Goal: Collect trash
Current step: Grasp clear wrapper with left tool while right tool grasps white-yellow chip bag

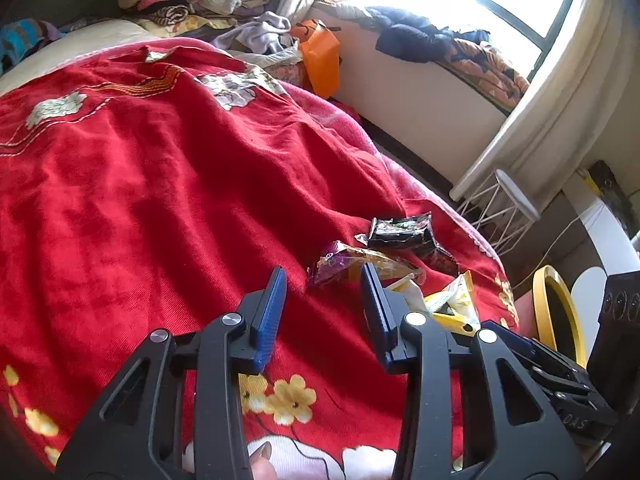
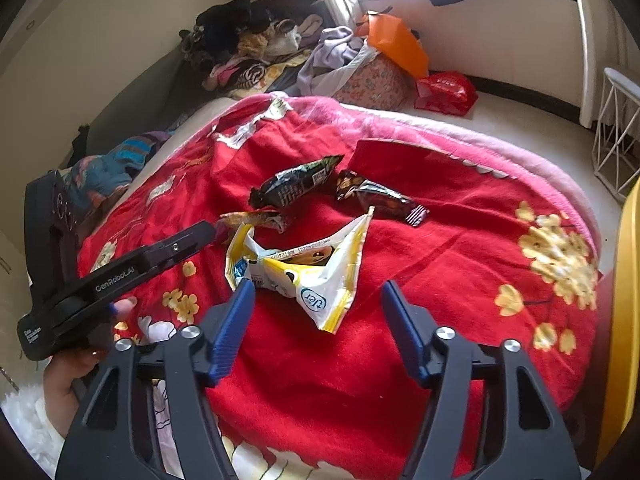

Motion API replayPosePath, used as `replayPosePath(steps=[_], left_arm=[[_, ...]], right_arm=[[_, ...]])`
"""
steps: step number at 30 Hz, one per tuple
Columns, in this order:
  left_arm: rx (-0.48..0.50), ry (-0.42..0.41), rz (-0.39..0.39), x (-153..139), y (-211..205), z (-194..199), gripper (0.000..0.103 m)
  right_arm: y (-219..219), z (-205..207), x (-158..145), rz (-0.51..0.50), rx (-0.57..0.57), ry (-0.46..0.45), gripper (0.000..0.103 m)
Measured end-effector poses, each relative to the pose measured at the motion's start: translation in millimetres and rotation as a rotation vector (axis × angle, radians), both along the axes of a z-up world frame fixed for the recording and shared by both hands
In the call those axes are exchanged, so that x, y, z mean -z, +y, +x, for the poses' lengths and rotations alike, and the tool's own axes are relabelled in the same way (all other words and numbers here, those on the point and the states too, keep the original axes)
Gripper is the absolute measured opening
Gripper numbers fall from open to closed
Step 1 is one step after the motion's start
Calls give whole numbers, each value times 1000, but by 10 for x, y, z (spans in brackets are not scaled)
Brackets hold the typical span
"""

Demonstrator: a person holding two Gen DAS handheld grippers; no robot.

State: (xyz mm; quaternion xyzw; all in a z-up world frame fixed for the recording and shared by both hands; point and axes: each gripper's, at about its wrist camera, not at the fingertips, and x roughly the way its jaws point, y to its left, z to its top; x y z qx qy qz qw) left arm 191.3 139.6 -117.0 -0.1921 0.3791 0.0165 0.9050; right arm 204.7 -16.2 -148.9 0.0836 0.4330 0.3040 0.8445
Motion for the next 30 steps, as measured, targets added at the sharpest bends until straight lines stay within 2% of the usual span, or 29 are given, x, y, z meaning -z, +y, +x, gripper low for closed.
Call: replayPosePath(steps=[3,7,12,17,30], left_arm=[[21,8,2,32,-17,41,32],[28,7,1,53,-27,58,27],[31,0,1,43,-39,53,21],[46,-7,13,14,-78,62,8],[84,-45,25,-119,-245,-56,3]], right_arm=[[13,36,62,9,-5,31,47],[-16,37,106,36,3,60,29],[-91,4,106,63,10,71,24],[-183,-65,61,68,26,63,23],[-345,-230,-45,60,48,22,21]])
